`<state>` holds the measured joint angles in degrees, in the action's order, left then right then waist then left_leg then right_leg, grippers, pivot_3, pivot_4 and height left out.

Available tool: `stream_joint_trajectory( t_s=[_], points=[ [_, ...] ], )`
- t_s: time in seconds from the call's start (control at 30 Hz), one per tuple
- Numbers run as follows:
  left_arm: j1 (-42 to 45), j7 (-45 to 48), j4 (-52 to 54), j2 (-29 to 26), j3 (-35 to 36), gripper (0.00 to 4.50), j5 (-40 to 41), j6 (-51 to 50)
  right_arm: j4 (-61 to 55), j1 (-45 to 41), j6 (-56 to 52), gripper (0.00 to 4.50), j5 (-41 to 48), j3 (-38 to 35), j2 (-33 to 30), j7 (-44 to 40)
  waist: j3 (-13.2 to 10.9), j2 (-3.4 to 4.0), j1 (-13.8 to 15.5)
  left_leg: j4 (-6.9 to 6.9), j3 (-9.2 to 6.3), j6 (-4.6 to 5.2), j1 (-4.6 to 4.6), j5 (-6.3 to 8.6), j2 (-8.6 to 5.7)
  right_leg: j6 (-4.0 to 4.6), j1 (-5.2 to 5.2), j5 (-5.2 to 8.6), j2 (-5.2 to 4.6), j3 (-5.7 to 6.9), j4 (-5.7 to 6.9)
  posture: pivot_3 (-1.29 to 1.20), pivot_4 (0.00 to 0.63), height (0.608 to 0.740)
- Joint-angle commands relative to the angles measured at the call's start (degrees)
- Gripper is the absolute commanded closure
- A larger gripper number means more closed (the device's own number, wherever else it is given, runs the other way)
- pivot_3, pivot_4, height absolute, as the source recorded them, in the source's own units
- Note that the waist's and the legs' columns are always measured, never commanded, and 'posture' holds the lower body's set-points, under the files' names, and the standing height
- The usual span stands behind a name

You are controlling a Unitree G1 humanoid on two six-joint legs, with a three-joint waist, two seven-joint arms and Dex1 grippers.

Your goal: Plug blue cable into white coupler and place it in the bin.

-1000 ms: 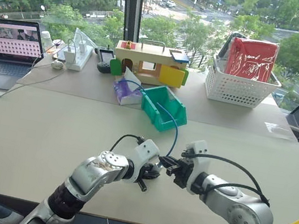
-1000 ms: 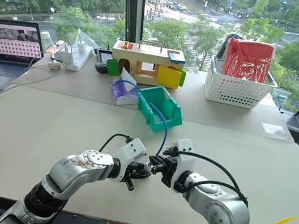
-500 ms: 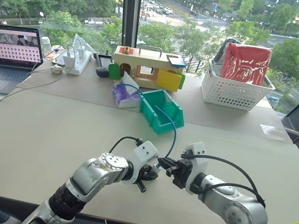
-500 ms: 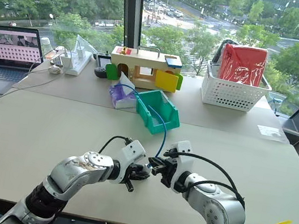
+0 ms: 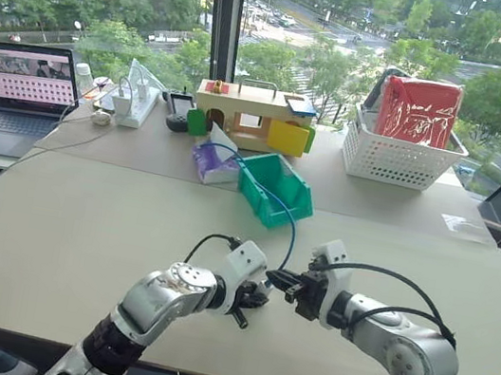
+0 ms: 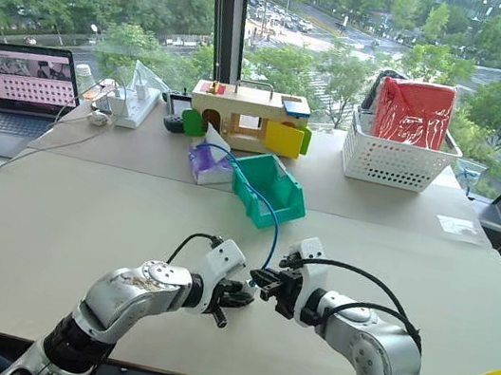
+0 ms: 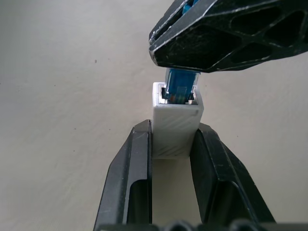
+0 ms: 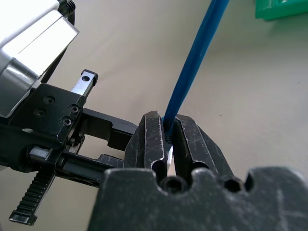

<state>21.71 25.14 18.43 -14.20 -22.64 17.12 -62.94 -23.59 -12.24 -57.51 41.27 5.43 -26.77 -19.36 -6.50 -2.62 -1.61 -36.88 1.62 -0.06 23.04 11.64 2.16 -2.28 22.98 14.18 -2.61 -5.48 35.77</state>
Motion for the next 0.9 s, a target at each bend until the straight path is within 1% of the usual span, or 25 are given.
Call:
stream_joint_trajectory(
  t_s=[0.03,0.07,0.13,0.17,0.2,0.23,0.3,0.33,0.4,0.47,0.5,0.6,0.67,0.73,0.87,0.9],
  points=[
    [0.35,-2.01,3.31,-0.06,3.50,3.87,-0.38,0.34,7.93,6.43,-7.24,4.50,-3.24,5.71,-0.27,1.11,0.02,-0.03,-0.03,0.00,0.00,0.00,-0.01,0.03,0.00,0.00,-0.01,0.02,0.01,0.00,0.00,0.00,0.150,0.739],
    [0.15,-1.93,3.37,-0.47,3.49,3.37,-0.42,0.53,7.09,5.78,-6.21,4.50,-2.82,3.26,0.39,1.83,0.02,-0.03,-0.04,0.00,-0.01,0.01,0.00,0.05,0.01,0.00,-0.01,0.02,0.01,0.00,0.00,0.00,0.150,0.739],
    [-0.09,-1.61,3.34,-1.05,3.52,2.76,-0.23,0.78,5.54,4.77,-4.72,4.50,-2.05,-1.06,1.28,3.19,-0.03,-0.07,-0.05,0.01,-0.02,0.01,0.01,0.05,0.02,0.01,0.03,0.04,0.02,0.00,0.01,0.00,0.150,0.739],
    [-0.17,-1.41,3.31,-1.26,3.58,2.67,-0.04,0.84,4.87,4.40,-4.25,4.50,-1.76,-2.79,1.64,3.78,-0.06,-0.09,-0.16,0.01,-0.03,0.01,0.05,0.05,0.02,0.01,0.06,0.04,0.02,0.00,0.02,0.00,0.150,0.739],
    [-0.25,-1.02,3.24,-1.35,3.72,2.16,0.34,0.94,3.79,3.93,-3.67,4.50,-0.80,-4.92,2.00,3.96,-0.18,-0.07,-0.41,0.01,-0.04,0.00,0.08,0.04,0.03,0.02,0.11,0.04,0.04,0.00,0.02,0.00,0.150,0.739],
    [-0.25,-0.61,3.17,-1.57,3.72,1.78,0.61,1.09,2.25,2.73,-3.63,4.50,2.01,-9.59,2.57,4.84,-0.37,0.03,-0.61,0.01,-0.04,0.00,0.13,0.04,0.04,0.02,0.15,0.03,0.04,0.00,0.04,0.00,0.150,0.739],
    [-0.27,-0.21,3.13,-1.90,3.72,1.03,0.91,1.31,0.56,1.33,-4.10,4.50,5.30,-14.87,3.39,5.92,-0.76,0.41,-0.75,0.01,-0.02,0.01,0.26,0.04,0.00,0.01,0.28,0.02,0.02,-0.06,0.08,0.00,0.150,0.739],
    [-0.24,0.23,3.14,-2.30,3.66,0.60,1.05,1.72,-0.01,-0.08,-4.36,4.50,6.97,-18.26,3.06,6.90,-0.85,0.46,-0.70,0.01,-0.03,0.01,0.35,0.04,-0.06,-0.23,0.31,-0.12,0.00,-0.08,0.08,0.00,0.150,0.739],
    [-0.52,1.40,3.41,-2.60,4.09,0.02,1.97,2.41,-0.37,-3.01,-5.42,4.50,10.15,-24.06,1.62,8.58,-1.19,0.51,-0.70,0.01,-0.03,0.01,0.43,0.04,-0.09,-0.36,0.37,-0.19,0.00,-0.07,0.07,0.00,0.150,0.739],
    [-1.30,2.88,4.27,-2.56,5.11,0.02,3.56,3.49,0.02,-5.79,-6.24,4.50,11.77,-27.07,-0.15,9.10,-1.38,0.56,-0.67,-0.04,-0.05,0.02,0.69,0.03,-0.15,-0.41,0.54,-0.22,-0.01,-0.09,0.07,0.00,0.150,0.739],
    [-2.49,4.51,5.59,-2.13,7.11,0.02,6.21,3.89,1.45,-9.04,-6.30,4.50,11.96,-27.65,-1.73,8.49,-1.43,0.60,-0.84,-0.04,-0.05,0.02,0.78,0.03,-0.16,-0.42,0.64,-0.23,0.00,-0.09,0.07,0.00,0.150,0.739],
    [-5.49,8.62,8.55,-2.40,11.44,0.02,11.32,6.06,6.54,-17.85,-5.40,4.50,10.77,-26.51,-3.93,7.18,-1.61,0.70,-1.38,-0.02,-0.01,0.03,1.17,0.03,-0.14,-0.36,1.15,-0.25,0.03,-0.18,0.18,0.00,0.150,0.739],
    [-9.10,14.16,10.44,-4.59,14.39,0.02,14.65,10.23,13.27,-25.36,-1.84,4.50,6.71,-22.39,-3.73,4.93,-1.69,0.74,-1.75,-0.01,-0.02,0.03,1.26,0.02,-0.12,-0.01,1.31,-0.46,0.11,-0.20,0.27,0.00,0.150,0.739],
    [-13.17,20.24,11.58,-7.73,16.65,0.02,16.61,15.65,20.92,-32.08,2.65,4.50,1.98,-17.97,-2.75,1.90,-1.77,0.78,-2.31,0.04,-0.03,0.03,1.24,0.02,-0.10,0.05,1.33,-0.47,0.15,-0.18,0.27,0.00,0.150,0.739],
    [-19.97,24.89,9.24,-11.22,20.52,0.02,17.19,23.25,39.39,-44.14,16.62,4.50,-11.08,-7.32,-1.02,-6.56,-1.86,0.78,-2.08,0.04,0.04,0.03,1.23,0.02,-0.10,0.07,1.30,-0.47,0.11,-0.15,0.22,0.00,0.150,0.739],
    [-20.93,25.56,8.89,-11.68,20.92,0.02,17.47,24.29,43.33,-46.33,19.34,4.50,-13.33,-5.86,-0.46,-8.09,-1.88,0.75,-2.02,0.03,0.04,0.03,1.25,0.02,-0.12,0.07,1.28,-0.47,0.08,-0.12,0.20,0.00,0.150,0.739]
  ],
)
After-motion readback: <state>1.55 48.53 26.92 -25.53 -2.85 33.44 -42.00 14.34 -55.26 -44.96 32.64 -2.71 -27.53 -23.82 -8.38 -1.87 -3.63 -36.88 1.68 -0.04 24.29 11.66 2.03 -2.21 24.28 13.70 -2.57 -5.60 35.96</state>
